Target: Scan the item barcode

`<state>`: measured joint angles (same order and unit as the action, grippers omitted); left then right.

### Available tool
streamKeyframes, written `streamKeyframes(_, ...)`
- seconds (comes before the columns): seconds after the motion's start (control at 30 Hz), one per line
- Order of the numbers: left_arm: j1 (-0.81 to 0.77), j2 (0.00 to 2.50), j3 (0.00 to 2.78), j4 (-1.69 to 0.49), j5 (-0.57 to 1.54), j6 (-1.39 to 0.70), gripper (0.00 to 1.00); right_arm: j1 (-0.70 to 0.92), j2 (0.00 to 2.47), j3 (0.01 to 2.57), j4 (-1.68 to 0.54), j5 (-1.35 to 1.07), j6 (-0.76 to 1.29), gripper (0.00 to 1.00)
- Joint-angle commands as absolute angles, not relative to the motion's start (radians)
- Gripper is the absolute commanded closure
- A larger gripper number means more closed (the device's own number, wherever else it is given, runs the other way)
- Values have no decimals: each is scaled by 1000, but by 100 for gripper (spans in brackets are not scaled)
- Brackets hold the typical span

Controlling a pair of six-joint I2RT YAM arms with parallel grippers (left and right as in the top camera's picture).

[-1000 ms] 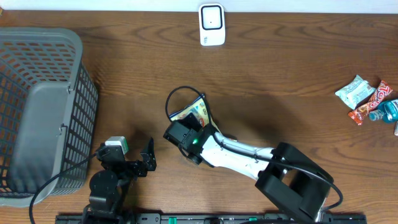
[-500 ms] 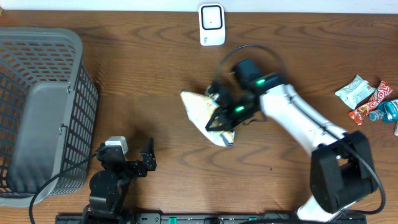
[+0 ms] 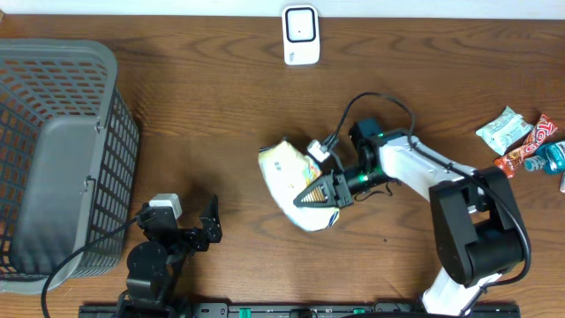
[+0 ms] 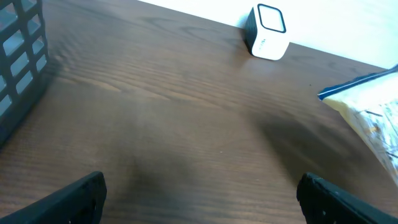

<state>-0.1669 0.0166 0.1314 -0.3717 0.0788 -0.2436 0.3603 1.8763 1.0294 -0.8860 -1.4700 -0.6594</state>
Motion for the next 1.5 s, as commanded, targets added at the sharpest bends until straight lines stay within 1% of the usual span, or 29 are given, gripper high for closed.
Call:
streamKeyframes(0.0, -171, 12, 116, -389, 73, -253, 2, 379, 1876, 1026, -884, -1562, -806, 99)
streamKeyframes(0.17, -171, 12, 116, -389, 73, -253, 2, 382, 1876, 1026, -883, -1562, -851, 99)
streamKeyframes(0.5, -171, 12, 116, -389, 73, -253, 2, 381, 1876, 1026, -889, -1562, -830, 99)
streamKeyframes(0.63, -171, 12, 116, -389, 73, -253, 2, 379, 1876, 1028, -889, -1562, -734, 99)
streamKeyframes(0.77, -171, 12, 116, -389, 73, -253, 2, 360, 1876, 1029, -873, -1562, -519, 99)
streamKeyframes(0.83, -171, 12, 116, -389, 74, -253, 2, 346, 1876, 1030, -822, -1551, -427, 99)
streamKeyframes(0.9, -171, 12, 116, -389, 73, -253, 2, 336, 1876, 1039, -735, -1434, -324, 99)
streamKeyframes(1.0, -171, 12, 116, -389, 74, -253, 2, 339, 1875, 1093, -653, -1104, -75, 99)
streamKeyframes(1.1, -171, 12, 116, -389, 73, -253, 2, 356, 1868, 1187, -658, -1033, -60, 99)
streamKeyframes(1.17, -171, 12, 116, -389, 74, -253, 2, 368, 1863, 1298, -655, -944, -35, 99)
streamKeyframes(1.2, -171, 12, 116, -389, 73, -253, 2, 372, 1864, 1347, -654, -839, -9, 99)
streamKeyframes(1.3, -171, 12, 116, -389, 74, -253, 2, 389, 1864, 1460, -642, -372, 79, 99)
streamKeyframes(1.37, -171, 12, 116, -389, 73, -253, 2, 401, 1869, 1512, -635, -117, 86, 99)
streamKeyframes(1.4, -171, 12, 116, -389, 74, -253, 2, 403, 1875, 1536, -635, -48, 85, 99)
streamKeyframes(1.47, -171, 12, 116, -389, 73, -253, 2, 404, 1898, 1580, -632, 1, 70, 99)
